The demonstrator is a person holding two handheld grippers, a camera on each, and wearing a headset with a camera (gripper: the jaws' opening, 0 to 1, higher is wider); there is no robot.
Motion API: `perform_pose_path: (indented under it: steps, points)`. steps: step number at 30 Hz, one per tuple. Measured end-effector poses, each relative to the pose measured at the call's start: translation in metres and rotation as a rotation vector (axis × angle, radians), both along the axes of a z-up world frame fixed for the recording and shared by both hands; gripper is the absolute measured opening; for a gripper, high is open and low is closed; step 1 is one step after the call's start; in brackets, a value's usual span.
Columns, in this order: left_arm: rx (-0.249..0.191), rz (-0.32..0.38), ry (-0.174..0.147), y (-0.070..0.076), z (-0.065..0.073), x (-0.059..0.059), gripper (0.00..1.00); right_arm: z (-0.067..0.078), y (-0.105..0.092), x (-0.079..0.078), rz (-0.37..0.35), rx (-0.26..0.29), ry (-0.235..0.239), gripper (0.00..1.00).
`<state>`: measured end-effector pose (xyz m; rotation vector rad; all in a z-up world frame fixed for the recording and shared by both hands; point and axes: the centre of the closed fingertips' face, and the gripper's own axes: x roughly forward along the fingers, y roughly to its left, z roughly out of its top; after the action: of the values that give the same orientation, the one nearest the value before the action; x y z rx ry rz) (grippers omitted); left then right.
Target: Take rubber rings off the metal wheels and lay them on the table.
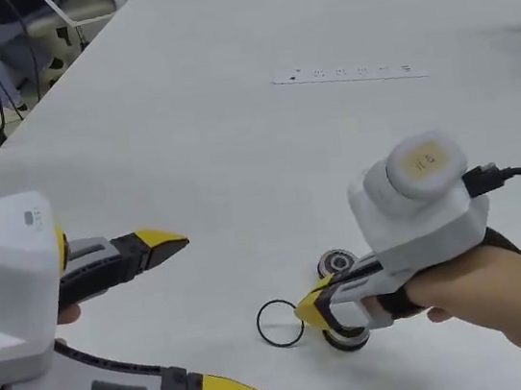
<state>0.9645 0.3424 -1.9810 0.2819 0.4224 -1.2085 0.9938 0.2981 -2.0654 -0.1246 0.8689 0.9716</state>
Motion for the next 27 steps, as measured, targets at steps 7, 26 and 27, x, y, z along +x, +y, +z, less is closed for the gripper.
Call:
perform_pose_path:
  steps: [7,26,27]
  points:
    - [0.003,0.003,0.001,0.001,-0.001,0.0,0.89,-0.002,-0.003,0.003,0.009,-0.029,-0.028,0.0]
    - [0.01,0.004,-0.004,0.001,-0.001,0.0,0.88,0.029,-0.01,0.018,-0.066,0.055,-0.072,0.01]
    - [0.011,0.004,-0.004,0.001,-0.001,0.0,0.88,0.033,-0.011,0.019,-0.071,0.062,-0.082,0.01]
